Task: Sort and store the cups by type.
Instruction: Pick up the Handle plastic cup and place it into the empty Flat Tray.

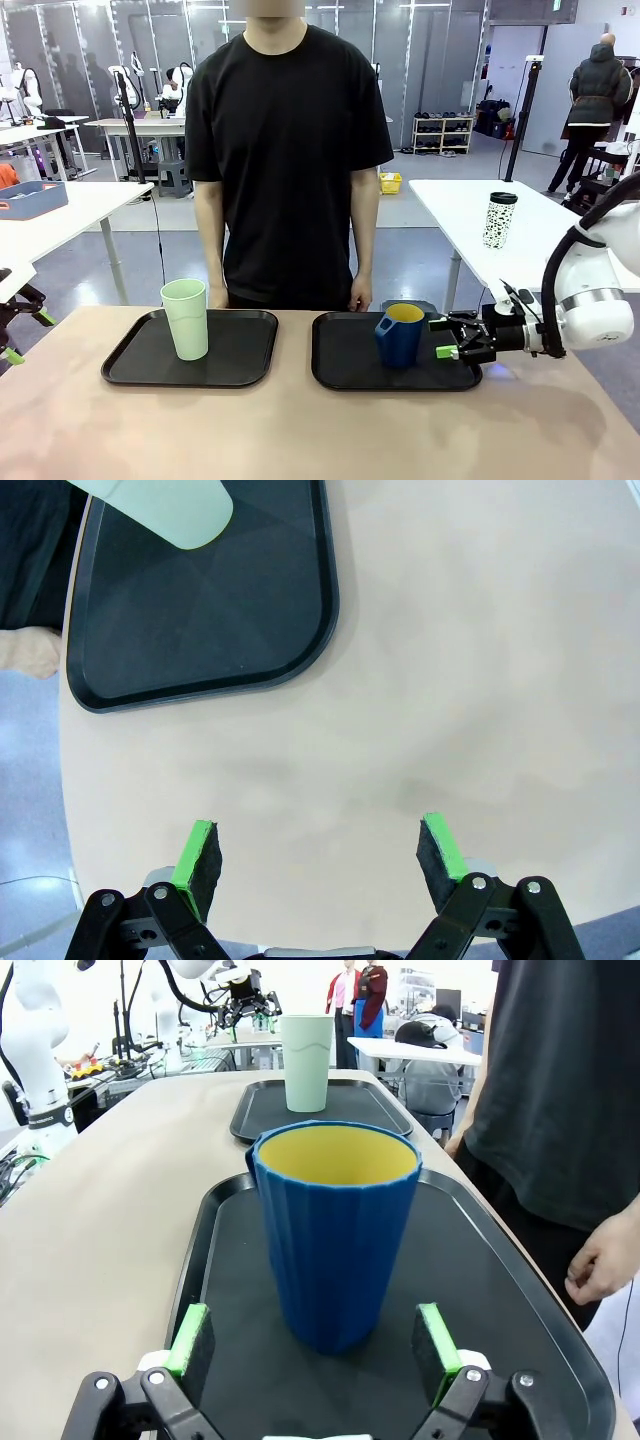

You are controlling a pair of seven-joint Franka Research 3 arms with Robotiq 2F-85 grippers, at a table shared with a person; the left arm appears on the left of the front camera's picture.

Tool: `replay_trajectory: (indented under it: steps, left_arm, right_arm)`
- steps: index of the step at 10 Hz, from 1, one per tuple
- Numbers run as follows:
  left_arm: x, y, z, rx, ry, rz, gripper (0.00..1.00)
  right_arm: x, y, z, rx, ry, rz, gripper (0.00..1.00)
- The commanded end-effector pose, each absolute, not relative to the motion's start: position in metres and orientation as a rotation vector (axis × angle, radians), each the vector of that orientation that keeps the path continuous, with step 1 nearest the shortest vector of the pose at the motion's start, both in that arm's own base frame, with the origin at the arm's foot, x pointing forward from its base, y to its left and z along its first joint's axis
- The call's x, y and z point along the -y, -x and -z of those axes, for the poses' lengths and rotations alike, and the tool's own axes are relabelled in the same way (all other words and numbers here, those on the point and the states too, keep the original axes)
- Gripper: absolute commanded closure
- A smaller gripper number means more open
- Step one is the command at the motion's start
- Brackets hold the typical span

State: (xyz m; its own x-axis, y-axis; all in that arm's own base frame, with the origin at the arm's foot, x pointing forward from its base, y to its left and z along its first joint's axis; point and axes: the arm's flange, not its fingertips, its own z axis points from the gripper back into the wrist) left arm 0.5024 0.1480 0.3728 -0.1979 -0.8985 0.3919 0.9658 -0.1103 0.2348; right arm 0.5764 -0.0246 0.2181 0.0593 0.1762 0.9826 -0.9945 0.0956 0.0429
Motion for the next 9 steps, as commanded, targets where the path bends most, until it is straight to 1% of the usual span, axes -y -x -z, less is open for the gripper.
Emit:
replay_trajectory:
  steps: [1, 2, 9]
  left_arm:
    - [-0.1484, -0.5011, -0.3736, 0.514, 0.169, 1.708, 0.00]
    - [-0.1484, -0.5011, -0.3736, 0.514, 0.169, 1.708, 0.00]
    - [-0.1484, -0.5011, -0.3736, 0.514, 0.169, 1.708, 0.00]
  right_arm:
    - [0.0300, -0.5688, -0.2259, 1.071, -1.003, -1.175, 0.00]
    - [0.0246, -0.5764, -0.2181, 1.082, -1.035, -1.185, 0.00]
    - [0.0246, -0.5764, -0.2181, 1.082, -1.035, -1.185, 0.00]
